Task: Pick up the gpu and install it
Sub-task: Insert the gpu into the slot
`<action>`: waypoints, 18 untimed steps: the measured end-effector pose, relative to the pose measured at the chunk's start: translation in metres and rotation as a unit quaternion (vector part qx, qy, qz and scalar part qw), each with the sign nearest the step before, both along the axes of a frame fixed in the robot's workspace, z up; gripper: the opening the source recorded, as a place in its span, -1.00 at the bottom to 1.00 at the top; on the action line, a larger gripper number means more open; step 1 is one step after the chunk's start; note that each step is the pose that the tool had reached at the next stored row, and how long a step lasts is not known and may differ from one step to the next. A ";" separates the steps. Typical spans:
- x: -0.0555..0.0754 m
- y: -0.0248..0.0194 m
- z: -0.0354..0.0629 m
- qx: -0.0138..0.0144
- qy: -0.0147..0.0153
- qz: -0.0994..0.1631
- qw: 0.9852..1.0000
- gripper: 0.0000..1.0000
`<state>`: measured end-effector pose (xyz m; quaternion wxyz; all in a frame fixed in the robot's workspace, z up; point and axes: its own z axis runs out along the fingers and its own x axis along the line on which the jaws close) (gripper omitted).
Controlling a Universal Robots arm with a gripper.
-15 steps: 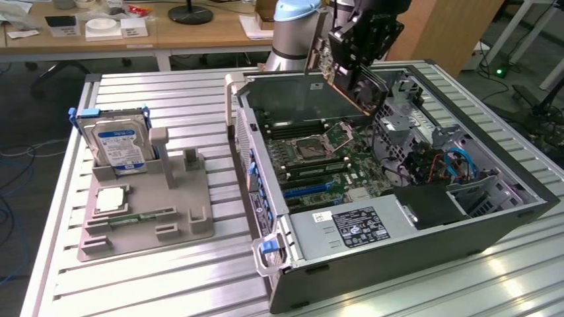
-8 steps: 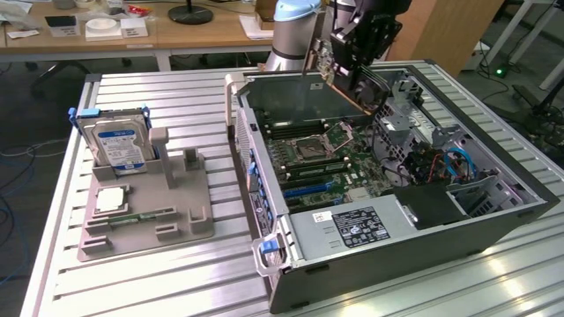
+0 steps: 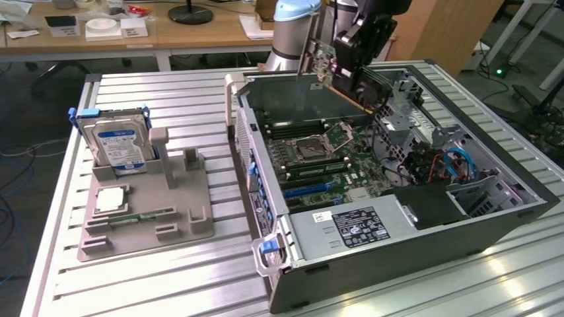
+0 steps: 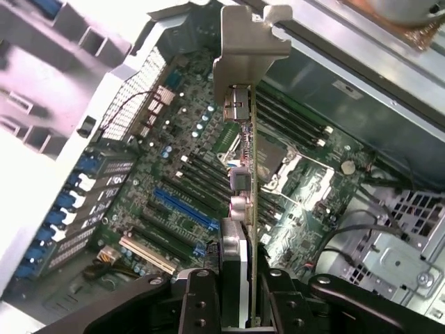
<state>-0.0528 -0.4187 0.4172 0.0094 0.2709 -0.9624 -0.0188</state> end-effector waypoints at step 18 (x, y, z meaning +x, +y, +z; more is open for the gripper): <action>0.000 0.0000 -0.0018 0.000 0.000 0.151 0.989 -0.44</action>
